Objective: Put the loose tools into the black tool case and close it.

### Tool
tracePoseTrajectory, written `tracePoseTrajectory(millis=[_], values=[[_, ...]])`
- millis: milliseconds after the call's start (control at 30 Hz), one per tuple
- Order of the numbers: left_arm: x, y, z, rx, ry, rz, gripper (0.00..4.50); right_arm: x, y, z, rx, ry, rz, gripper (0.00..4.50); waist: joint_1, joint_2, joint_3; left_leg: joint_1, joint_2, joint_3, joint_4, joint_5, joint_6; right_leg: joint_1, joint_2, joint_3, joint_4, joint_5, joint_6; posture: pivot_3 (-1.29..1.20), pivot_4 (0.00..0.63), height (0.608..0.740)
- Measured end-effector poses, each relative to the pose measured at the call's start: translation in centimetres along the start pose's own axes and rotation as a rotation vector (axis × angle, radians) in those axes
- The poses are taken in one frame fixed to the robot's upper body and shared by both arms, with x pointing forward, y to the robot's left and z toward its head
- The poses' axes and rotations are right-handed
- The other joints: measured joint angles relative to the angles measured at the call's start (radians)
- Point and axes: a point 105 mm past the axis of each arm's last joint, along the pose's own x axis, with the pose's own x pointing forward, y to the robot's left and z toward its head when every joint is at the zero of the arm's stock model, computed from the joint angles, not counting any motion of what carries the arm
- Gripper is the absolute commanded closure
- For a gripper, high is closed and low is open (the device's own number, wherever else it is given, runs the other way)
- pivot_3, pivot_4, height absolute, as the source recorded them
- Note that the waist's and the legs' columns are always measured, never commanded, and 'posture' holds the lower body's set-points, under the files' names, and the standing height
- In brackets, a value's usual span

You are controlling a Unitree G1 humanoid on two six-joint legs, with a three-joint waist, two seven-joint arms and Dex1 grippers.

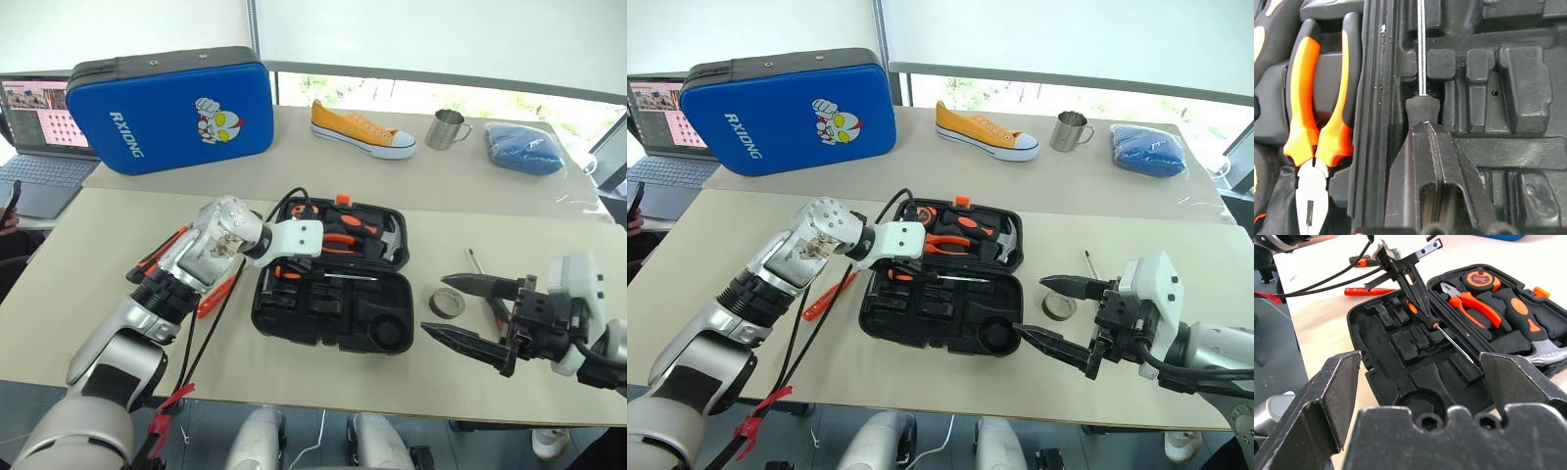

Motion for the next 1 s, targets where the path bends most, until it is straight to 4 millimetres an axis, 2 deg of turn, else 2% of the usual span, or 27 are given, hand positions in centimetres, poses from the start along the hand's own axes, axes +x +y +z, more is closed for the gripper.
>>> tracePoseTrajectory(millis=[233,367,467,567,700,733,800,900,1000], values=[[1.0,-0.1,-0.2,0.173,0.062,-0.004,4.49,0.0,0.0,-0.1,0.0,0.003,-0.003,0.0,0.002,0.003,-0.002,0.005,0.0,0.0,0.0,0.0,0.0,0.006,0.0,0.0,-0.001,0.0,0.0,0.0,0.15,0.739],[1.2,0.1,-0.3,0.187,0.062,0.009,4.49,-0.1,-0.4,-0.3,0.0,0.006,-0.036,0.0,0.003,0.004,-0.003,0.013,0.0,-0.001,0.0,-0.001,0.001,0.016,-0.001,-0.001,-0.003,-0.001,0.002,0.0,0.15,0.739],[0.7,-0.2,-0.7,0.063,-0.008,0.022,4.49,-0.4,-1.4,-1.2,0.005,0.022,-0.135,0.0,-0.001,0.004,-0.003,0.012,0.001,-0.001,0.0,-0.001,0.002,0.014,0.0,0.0,-0.003,-0.001,0.002,0.0,0.15,0.739],[-0.9,-0.7,-0.7,-0.112,-0.145,0.026,4.49,-1.2,-2.8,-2.8,0.044,0.03,-0.277,0.0,-0.007,0.004,-0.003,0.004,0.002,-0.001,0.0,-0.001,0.001,0.003,0.0,0.0,0.001,-0.001,0.002,0.0,0.15,0.739],[-6.2,0.1,2.2,-0.209,-0.417,0.08,3.35,-3.5,-3.6,-5.9,0.13,0.068,-0.454,0.0,-0.004,0.005,-0.004,-0.002,0.001,-0.002,0.002,-0.001,0.001,-0.002,-0.001,0.0,0.003,-0.001,0.001,0.0,0.15,0.739],[-8.0,0.1,3.2,-0.221,-0.492,0.08,3.08,-4.9,-3.7,-6.8,0.153,0.093,-0.52,0.0,-0.002,0.006,-0.004,-0.002,0.001,-0.002,0.002,-0.001,0.001,-0.001,-0.002,0.0,0.003,-0.001,0.002,0.0,0.15,0.739],[-9.9,-0.4,4.3,-0.231,-0.564,0.055,2.43,-7.2,-3.9,-7.8,0.179,0.127,-0.61,0.0,0.0,0.006,-0.004,0.0,0.0,-0.002,0.002,-0.001,0.002,0.001,-0.002,0.0,0.002,-0.001,0.002,0.0,0.15,0.739],[-11.2,-1.1,5.8,-0.271,-0.648,-0.008,1.25,-11.4,-2.8,-9.2,0.228,0.207,-0.709,0.0,0.001,0.007,-0.004,0.001,0.0,-0.002,0.002,-0.001,0.002,0.002,-0.002,0.0,0.001,-0.001,0.003,0.0,0.15,0.739],[-11.4,-1.5,6.2,-0.272,-0.668,-0.038,0.2,-14.0,-1.6,-9.6,0.248,0.267,-0.733,0.0,-0.006,0.008,-0.005,0.002,0.001,-0.001,0.002,-0.001,0.002,0.002,-0.001,0.001,0.001,-0.002,0.002,0.0,0.15,0.739]])
